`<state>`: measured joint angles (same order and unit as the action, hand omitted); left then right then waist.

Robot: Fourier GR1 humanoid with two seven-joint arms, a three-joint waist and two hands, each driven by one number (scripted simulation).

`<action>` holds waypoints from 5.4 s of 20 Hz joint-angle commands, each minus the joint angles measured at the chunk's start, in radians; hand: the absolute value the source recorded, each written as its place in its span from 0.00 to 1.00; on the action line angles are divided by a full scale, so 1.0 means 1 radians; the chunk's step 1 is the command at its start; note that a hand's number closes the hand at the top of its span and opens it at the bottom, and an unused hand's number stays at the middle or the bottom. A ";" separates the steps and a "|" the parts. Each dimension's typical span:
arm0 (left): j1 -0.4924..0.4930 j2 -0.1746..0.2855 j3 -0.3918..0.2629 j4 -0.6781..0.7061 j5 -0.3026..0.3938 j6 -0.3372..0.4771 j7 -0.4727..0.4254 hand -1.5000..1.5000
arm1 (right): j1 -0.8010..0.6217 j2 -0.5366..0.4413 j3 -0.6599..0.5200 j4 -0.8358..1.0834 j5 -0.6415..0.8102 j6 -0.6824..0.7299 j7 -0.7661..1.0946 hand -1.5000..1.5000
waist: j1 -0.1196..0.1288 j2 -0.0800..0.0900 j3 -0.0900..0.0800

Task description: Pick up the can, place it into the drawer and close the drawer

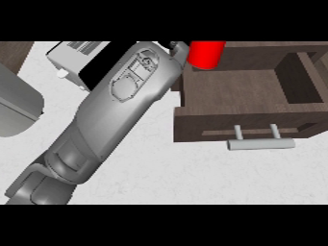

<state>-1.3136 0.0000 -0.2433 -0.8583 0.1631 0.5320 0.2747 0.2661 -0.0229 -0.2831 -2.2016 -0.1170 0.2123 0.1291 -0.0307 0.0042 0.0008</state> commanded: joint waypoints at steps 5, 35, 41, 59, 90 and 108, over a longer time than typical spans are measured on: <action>-0.147 0.000 -0.020 0.239 0.095 -0.001 -0.078 1.00 | -0.039 0.004 0.000 0.089 0.037 -0.002 -0.057 0.00 | -0.019 0.007 0.001; -0.150 0.000 -0.326 0.513 0.302 0.123 -0.292 1.00 | -0.146 -0.029 0.031 0.079 0.022 0.000 0.015 0.00 | -0.096 0.029 0.002; -0.109 0.000 -0.356 0.520 0.329 0.182 -0.321 0.00 | -0.186 -0.034 0.043 0.077 0.048 -0.015 0.016 0.00 | -0.099 0.031 0.002; -0.112 0.000 -0.364 0.464 0.464 0.240 -0.340 0.00 | -0.149 -0.119 0.069 -0.019 0.274 -0.002 -0.078 0.00 | -0.078 0.019 0.001; -0.070 0.108 -0.357 0.241 0.453 0.307 -0.232 0.00 | -0.448 -0.142 0.366 0.627 1.159 -0.377 -0.167 0.00 | 0.056 -0.008 0.000; 0.114 0.391 -0.369 -0.092 0.390 0.227 -0.068 0.00 | -0.784 -0.132 0.228 1.253 1.295 -0.683 -0.235 0.00 | 0.091 0.002 0.000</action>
<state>-1.2409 0.3388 -0.6183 -0.9054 0.5632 0.7790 0.1985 -0.4614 -0.1818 -0.0310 -1.1060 1.1787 -0.4287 -0.1056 0.0557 -0.0196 -0.0232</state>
